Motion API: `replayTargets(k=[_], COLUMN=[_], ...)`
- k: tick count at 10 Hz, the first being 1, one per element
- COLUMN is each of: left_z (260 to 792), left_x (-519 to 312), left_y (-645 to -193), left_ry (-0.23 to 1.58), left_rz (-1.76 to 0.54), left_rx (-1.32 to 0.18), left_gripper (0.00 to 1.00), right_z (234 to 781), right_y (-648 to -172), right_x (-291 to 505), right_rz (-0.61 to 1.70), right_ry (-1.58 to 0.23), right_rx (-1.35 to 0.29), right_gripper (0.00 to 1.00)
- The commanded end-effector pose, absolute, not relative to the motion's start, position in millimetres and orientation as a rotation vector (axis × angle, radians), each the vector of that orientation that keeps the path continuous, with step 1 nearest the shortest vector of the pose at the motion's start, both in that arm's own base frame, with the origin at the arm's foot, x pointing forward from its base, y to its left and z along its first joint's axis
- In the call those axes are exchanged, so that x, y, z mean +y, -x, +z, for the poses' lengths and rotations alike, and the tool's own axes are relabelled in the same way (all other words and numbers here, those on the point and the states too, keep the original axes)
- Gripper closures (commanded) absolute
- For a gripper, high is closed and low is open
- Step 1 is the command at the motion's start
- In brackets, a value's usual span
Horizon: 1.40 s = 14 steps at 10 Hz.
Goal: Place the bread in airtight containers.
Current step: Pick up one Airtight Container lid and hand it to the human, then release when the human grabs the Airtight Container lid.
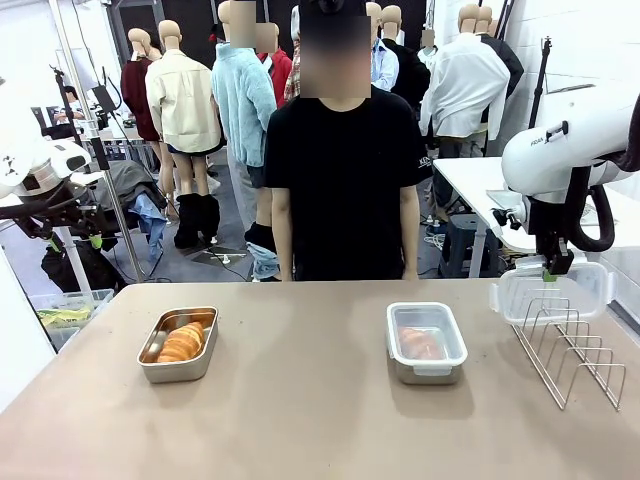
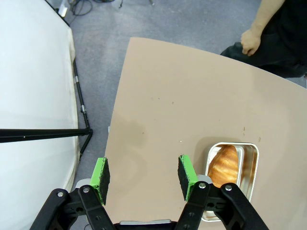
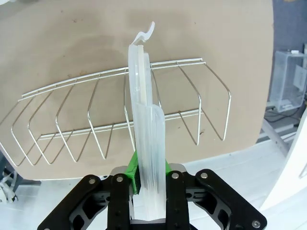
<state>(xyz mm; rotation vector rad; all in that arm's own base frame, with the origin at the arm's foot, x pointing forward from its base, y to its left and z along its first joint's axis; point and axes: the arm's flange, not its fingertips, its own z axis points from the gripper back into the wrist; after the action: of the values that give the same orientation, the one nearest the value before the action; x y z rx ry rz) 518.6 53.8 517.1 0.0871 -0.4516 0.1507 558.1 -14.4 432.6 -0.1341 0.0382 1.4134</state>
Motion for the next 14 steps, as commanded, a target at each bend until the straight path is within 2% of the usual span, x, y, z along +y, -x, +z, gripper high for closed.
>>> replayTargets(k=[1, 6, 10, 12, 14], left_z=[518.9, 518.9, 518.9, 518.9, 518.9], left_x=[54.1, 54.1, 54.1, 54.1, 54.1], left_y=[-518.1, -518.1, -518.1, -518.1, -518.1], left_ry=[-0.088, -0.088, -0.088, -0.088, -0.088], left_rz=[0.152, 0.152, 0.152, 0.152, 0.152], left_rx=[-0.455, -0.455, -0.455, -0.455, -0.455], left_gripper=[0.25, 0.25, 0.25, 0.25, 0.25], right_z=[432.8, 432.6, 510.9, 544.5, 588.1], right_y=[-558.2, -558.1, -561.6, -569.2, -580.4], right_x=[-14.3, -14.4, -18.9, -18.8, -21.4], right_rz=[1.42, 1.414, 1.34, 1.355, 1.31], right_ry=[0.134, 0.134, 0.196, 0.135, 0.044], right_rx=[0.037, 0.038, -0.064, -0.022, -0.099], right_gripper=[1.0, 1.0, 1.0, 1.0, 1.0])
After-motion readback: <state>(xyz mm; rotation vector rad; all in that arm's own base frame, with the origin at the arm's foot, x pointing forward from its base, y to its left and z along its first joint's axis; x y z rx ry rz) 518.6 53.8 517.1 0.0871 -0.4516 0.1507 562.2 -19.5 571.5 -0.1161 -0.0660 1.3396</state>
